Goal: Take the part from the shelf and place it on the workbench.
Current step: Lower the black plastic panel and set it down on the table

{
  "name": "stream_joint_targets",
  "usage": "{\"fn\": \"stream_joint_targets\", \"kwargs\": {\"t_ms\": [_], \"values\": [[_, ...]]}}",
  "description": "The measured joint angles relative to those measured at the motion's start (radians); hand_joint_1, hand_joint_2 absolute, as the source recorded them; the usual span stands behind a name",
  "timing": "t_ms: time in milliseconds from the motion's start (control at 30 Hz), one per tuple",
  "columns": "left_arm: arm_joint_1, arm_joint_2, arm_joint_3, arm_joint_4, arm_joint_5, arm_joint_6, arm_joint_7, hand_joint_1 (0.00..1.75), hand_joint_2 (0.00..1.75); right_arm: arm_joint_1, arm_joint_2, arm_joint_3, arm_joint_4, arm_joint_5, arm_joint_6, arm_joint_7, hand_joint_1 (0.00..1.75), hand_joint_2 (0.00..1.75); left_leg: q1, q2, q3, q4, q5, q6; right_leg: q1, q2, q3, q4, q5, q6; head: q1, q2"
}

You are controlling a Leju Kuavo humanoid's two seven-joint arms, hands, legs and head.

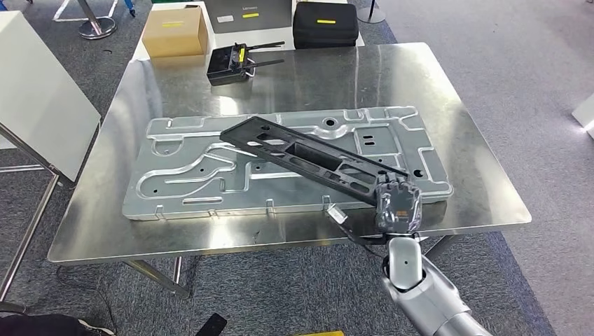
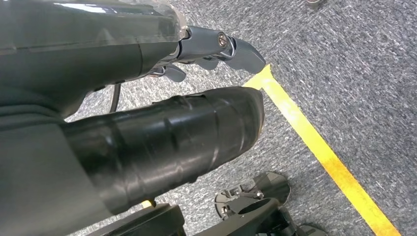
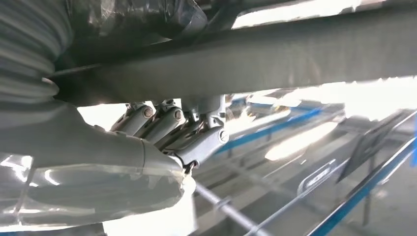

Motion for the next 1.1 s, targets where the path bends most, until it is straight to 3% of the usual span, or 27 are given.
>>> {"fn": "stream_joint_targets", "kwargs": {"t_ms": [200,233,333,367,433,567,767,1100], "values": [[-0.005,0.0,-0.006,0.0,0.003,-0.001,0.011,0.0,0.0,-0.039,0.064,0.106,0.09,0.001,0.026,0.03,1.57,1.75,0.0,0.002,0.002,0.0,0.0,0.0,0.001,0.004,0.001,0.0,0.0,0.0,0.0,0.0],[-0.006,0.0,-0.006,0.0,0.004,-0.001,0.013,0.0,0.0,-0.043,0.073,0.117,0.098,0.001,0.028,0.031,1.26,1.75,0.0,0.002,0.003,0.0,0.0,0.0,0.001,0.004,0.002,0.0,0.0,0.0,0.0,0.0],[-0.007,0.0,-0.006,0.0,0.009,-0.001,0.017,0.0,0.0,-0.054,0.091,0.146,0.116,0.001,0.03,0.032,0.08,1.75,0.0,0.002,0.004,0.0,0.0,0.0,0.001,0.003,0.003,0.0,0.0,0.0,0.0,0.0],[-0.007,0.0,-0.006,0.0,0.009,-0.001,0.018,0.0,0.0,-0.055,0.095,0.155,0.121,0.001,0.029,0.032,0.0,1.75,0.0,0.002,0.004,0.0,0.0,0.0,0.001,0.003,0.003,0.0,0.0,0.0,0.0,0.0],[-0.007,0.0,-0.006,0.0,0.01,0.0,0.019,0.0,0.0,-0.055,0.101,0.171,0.13,0.001,0.025,0.034,0.0,1.75,0.0,0.002,0.004,0.0,0.0,0.0,0.001,0.003,0.003,0.0,0.0,0.0,0.0,0.0],[-0.007,0.0,-0.007,0.0,0.01,0.002,0.02,0.0,0.0,-0.059,0.101,0.215,0.137,0.0,0.011,0.073,0.0,0.0,0.0,0.002,0.004,0.0,0.0,0.0,0.0,0.003,0.003,0.0,0.0,0.0,0.0,0.0],[-0.006,0.0,-0.014,0.0,0.009,0.002,0.02,0.0,0.0,-0.084,0.054,0.295,0.058,0.0,0.006,0.09,0.0,0.0,0.0,0.002,0.003,0.0,0.0,0.0,0.0,0.002,0.003,0.0,0.0,0.0,0.0,0.0],[-0.005,0.0,-0.023,0.0,0.012,0.004,0.02,0.0,0.0,-0.098,-0.008,0.315,-0.064,0.0,0.006,0.091,0.0,0.0,0.0,0.002,0.003,0.001,0.0,0.0,0.0,0.002,0.003,0.0,0.0,0.0,0.0,0.0]]}}
